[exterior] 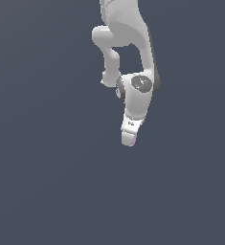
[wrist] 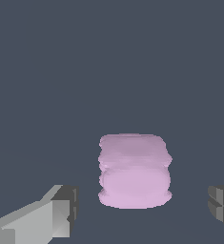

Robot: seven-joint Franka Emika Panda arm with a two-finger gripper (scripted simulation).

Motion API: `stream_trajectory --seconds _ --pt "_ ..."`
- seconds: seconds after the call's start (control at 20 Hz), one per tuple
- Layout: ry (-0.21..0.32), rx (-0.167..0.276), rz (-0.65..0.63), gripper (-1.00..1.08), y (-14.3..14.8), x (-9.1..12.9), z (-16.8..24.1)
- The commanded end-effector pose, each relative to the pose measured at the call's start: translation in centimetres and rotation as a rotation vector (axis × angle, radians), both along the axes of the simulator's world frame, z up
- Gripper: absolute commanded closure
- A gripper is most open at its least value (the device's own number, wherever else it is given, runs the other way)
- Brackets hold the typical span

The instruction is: Pick up the object and move it to a goal position.

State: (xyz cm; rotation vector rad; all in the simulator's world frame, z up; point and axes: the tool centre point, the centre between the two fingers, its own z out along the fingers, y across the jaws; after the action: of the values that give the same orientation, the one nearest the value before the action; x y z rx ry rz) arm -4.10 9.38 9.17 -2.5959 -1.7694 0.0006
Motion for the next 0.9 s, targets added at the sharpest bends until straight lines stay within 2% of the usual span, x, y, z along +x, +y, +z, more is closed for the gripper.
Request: stream_trajectory --seconds 0.0,0.85 --pt "0.000 0.000 0.000 -0.92 0.0 0.0 0.0" --pt "0.000 0.000 0.006 -0.92 0.0 0.0 -5.0"
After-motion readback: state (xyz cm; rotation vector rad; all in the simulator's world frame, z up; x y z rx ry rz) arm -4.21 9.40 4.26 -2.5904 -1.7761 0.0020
